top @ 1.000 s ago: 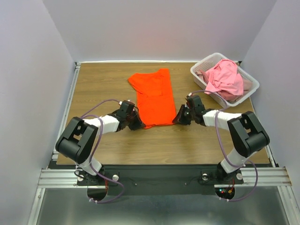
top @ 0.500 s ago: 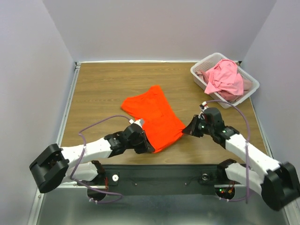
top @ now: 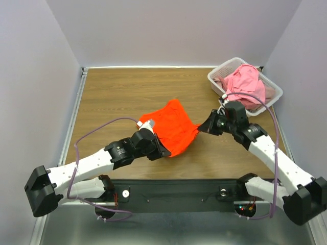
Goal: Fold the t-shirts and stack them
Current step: Fold the tshirt
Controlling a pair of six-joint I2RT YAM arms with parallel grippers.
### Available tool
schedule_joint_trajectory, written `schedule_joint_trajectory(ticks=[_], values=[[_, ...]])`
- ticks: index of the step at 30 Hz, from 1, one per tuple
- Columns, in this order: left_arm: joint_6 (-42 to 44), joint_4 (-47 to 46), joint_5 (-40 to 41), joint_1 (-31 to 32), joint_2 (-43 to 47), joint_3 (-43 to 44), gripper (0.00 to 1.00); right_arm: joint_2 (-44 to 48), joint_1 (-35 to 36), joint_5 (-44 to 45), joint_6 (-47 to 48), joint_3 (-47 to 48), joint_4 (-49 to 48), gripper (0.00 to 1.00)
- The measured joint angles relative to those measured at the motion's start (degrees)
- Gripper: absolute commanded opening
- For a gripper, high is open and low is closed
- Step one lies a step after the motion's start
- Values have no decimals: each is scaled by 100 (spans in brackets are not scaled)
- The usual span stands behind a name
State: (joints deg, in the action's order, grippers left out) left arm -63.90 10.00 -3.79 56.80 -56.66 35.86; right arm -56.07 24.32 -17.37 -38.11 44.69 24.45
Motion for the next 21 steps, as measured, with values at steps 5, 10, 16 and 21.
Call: schedule_joint_trajectory(ticks=[5, 10, 16, 21], values=[[107, 190, 186, -575, -11, 199, 0, -1167, 2, 192, 140, 1054, 42, 5], [446, 203, -31, -1565, -157, 262, 0, -2100, 2, 243, 249, 1888, 66, 4], [863, 184, -284, -2253, -584, 619, 0, -2898, 7, 236, 378, 2691, 42, 4], [1235, 70, -647, -2870, -1169, 861, 0, -3630, 7, 229, 474, 3340, 46, 5]])
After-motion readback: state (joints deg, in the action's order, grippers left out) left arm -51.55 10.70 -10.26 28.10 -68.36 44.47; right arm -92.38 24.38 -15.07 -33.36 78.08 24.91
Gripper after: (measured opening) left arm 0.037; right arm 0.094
